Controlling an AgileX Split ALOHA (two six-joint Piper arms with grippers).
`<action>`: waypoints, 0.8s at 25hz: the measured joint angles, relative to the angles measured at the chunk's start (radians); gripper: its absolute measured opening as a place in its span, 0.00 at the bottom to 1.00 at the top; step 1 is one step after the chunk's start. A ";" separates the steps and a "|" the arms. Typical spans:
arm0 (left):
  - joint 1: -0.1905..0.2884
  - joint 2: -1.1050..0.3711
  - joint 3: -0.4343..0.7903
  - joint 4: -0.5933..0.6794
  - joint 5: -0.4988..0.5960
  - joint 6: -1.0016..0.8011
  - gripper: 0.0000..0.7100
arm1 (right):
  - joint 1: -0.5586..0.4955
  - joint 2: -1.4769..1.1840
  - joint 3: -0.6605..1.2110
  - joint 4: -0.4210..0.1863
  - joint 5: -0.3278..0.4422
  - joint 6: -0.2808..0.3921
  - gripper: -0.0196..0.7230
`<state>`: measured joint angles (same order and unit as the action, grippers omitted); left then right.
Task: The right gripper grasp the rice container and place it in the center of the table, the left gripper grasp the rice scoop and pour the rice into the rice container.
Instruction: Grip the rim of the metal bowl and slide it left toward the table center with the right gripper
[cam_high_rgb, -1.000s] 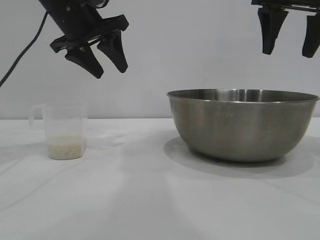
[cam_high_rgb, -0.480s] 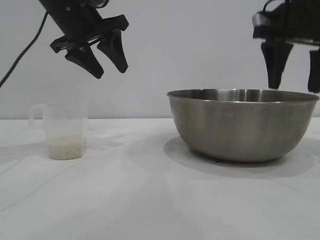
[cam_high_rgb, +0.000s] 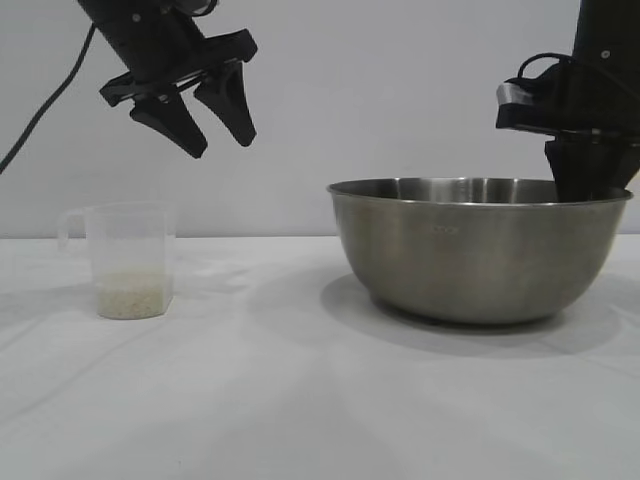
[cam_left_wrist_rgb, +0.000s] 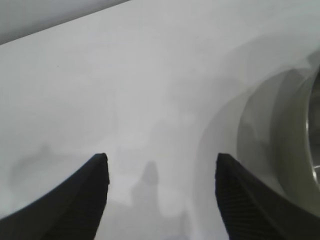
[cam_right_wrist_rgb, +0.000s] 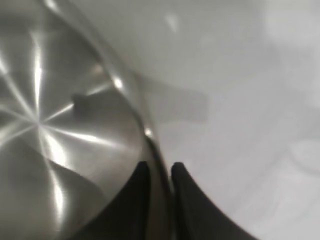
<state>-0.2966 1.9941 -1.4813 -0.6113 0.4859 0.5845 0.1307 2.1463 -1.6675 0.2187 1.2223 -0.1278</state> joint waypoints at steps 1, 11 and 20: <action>0.000 0.000 0.000 0.000 0.000 0.000 0.54 | 0.000 0.000 0.000 0.004 0.000 0.000 0.03; 0.000 0.000 0.000 0.000 0.000 0.000 0.54 | 0.080 0.000 0.000 0.038 -0.002 -0.003 0.03; 0.000 0.000 0.000 0.000 0.000 0.000 0.54 | 0.113 0.000 0.000 0.085 -0.004 -0.003 0.03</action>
<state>-0.2966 1.9941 -1.4813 -0.6113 0.4859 0.5845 0.2438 2.1463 -1.6675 0.3040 1.2183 -0.1310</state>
